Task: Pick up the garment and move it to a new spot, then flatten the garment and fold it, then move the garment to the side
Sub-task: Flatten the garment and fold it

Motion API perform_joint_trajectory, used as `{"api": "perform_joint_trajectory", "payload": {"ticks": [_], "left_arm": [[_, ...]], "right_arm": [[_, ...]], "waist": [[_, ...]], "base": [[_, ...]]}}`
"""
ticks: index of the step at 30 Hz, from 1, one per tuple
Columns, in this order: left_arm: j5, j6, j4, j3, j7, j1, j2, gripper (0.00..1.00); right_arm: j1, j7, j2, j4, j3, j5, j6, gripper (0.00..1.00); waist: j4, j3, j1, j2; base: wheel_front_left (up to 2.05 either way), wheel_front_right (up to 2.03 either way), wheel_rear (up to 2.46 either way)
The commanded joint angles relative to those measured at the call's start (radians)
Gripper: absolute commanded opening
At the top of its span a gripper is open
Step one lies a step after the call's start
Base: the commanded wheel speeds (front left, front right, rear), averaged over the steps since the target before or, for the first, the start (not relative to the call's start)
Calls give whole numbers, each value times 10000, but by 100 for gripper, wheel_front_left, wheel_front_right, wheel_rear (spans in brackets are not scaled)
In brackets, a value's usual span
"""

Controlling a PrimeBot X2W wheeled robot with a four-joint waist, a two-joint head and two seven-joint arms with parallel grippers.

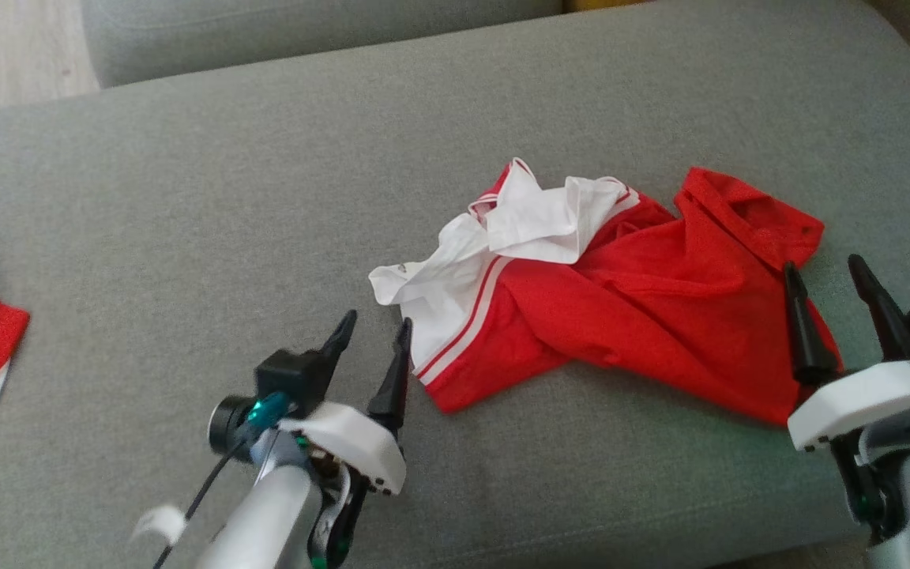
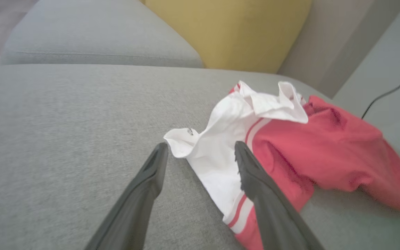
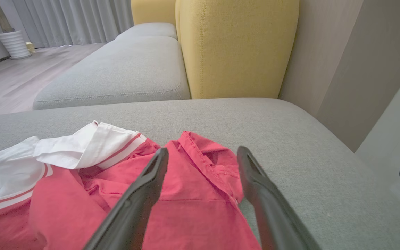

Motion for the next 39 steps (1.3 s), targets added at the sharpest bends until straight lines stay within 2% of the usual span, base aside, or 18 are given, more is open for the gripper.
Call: {"api": "perform_joint_trajectory", "payload": {"ticks": [1,4,9,11,15,24,25,27,29,36,39], "left_arm": [[248,-92,43,149,-61,-716,28,100],[627,-200,1226,-330,-57,-1445,28,100],[807,501,2807,-488,-12,-2453,28,100],[684,620,3216,-587,-3,-2740,28,100],[-72,117,3380,-912,-29,-3026,28,100],[-263,684,3903,-1249,-57,-3532,28,100],[-245,710,3940,-1273,-57,-3568,28,69],[-208,697,4012,-1331,-58,-3635,28,0],[-237,649,3894,-1263,-58,-3733,28,0],[439,1201,2208,-144,-59,-3962,404,0],[801,1256,1319,314,-60,-3993,593,0]], "right_arm": [[-529,-168,-49,-280,218,72,39,100],[-676,-289,-5,-152,182,146,39,100],[-825,-386,34,8,265,216,39,100],[-859,-424,61,67,303,245,39,100],[-913,-495,95,211,326,291,39,100],[-986,-608,184,439,308,264,39,100],[-994,-620,194,453,312,262,39,100],[-1006,-644,207,479,310,258,39,100],[-1022,-671,213,508,290,250,39,100],[-1097,-768,283,657,209,159,39,100],[-1093,-779,336,765,211,124,39,100]], "waist": [[-107,132,0,0],[-224,294,0,0],[-420,470,0,0],[-487,501,0,0],[-597,520,0,0],[-719,543,0,0],[-722,546,0,0],[-717,546,0,0],[-696,534,0,0],[-580,315,0,0],[-481,156,0,0]], "base": [[0,0,0],[0,0,0],[0,0,0],[0,0,0],[0,0,0],[0,0,0],[0,0,0],[0,0,0],[0,0,0],[0,0,0],[0,0,0]]}}
